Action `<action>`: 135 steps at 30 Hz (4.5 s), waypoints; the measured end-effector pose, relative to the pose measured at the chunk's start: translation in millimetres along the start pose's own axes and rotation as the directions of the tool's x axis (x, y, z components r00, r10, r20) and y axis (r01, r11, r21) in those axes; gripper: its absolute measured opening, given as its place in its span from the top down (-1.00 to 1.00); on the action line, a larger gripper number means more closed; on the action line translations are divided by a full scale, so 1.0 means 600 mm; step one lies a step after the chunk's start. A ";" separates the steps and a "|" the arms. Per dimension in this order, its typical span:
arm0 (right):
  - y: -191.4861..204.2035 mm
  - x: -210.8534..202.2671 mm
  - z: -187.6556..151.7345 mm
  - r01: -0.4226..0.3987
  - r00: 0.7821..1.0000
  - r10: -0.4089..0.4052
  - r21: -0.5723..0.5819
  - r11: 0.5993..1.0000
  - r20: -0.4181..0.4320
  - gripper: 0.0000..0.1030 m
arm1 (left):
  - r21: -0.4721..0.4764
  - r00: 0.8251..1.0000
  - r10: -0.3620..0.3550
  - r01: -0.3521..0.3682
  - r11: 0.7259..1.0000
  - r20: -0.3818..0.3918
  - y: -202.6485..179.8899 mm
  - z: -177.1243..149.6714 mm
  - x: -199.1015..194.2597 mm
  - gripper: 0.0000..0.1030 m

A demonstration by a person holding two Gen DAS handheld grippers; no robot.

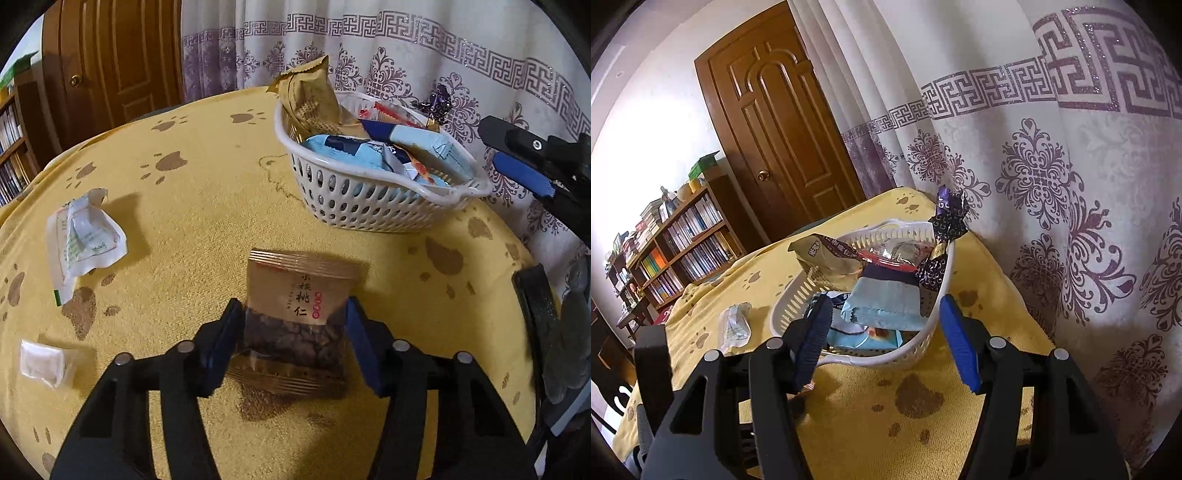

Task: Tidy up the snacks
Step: 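Carry the brown walnut bag with the left tool into the basket and release, then withdraw the left tool and grasp the clear rectangular bar packet, then grasp the white-green packet with the right tool while the left tool holds the bar packet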

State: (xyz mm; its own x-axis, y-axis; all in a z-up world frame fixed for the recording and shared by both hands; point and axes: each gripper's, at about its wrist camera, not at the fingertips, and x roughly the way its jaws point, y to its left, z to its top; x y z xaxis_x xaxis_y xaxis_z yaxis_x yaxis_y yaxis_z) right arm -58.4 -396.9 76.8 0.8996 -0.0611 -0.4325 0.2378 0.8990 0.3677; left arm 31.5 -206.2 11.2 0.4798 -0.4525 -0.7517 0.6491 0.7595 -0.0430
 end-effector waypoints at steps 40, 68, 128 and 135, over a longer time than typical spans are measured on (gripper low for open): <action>-0.009 0.005 0.000 0.006 1.000 -0.006 0.026 1.000 -0.003 -0.21 | -0.063 0.979 0.000 0.013 0.998 0.204 -0.003 0.127 -0.034 -0.42; 0.055 -0.001 -0.015 -0.028 0.999 0.027 -0.032 0.999 -0.028 -0.21 | -0.185 0.974 0.120 -0.085 0.979 0.191 0.063 0.073 -0.079 -0.54; 0.249 0.071 -0.124 -0.200 0.956 0.141 -0.217 0.956 -0.258 -0.21 | -0.430 0.926 0.374 -0.362 0.827 -0.060 0.302 -0.121 -0.129 0.18; 0.291 0.121 -0.130 -0.222 0.938 0.128 -0.278 0.935 -0.321 -0.21 | -0.455 0.951 0.310 -0.266 0.850 0.022 0.311 -0.129 -0.148 0.48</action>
State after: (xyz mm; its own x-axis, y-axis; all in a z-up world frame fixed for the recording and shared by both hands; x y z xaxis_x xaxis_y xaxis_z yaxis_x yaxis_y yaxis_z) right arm 19.8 -210.5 45.8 0.7569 0.1968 -0.6232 -0.0795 0.9742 0.2111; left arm 64.5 12.0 19.0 0.6697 -0.2051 -0.7137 0.1548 0.9785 -0.1360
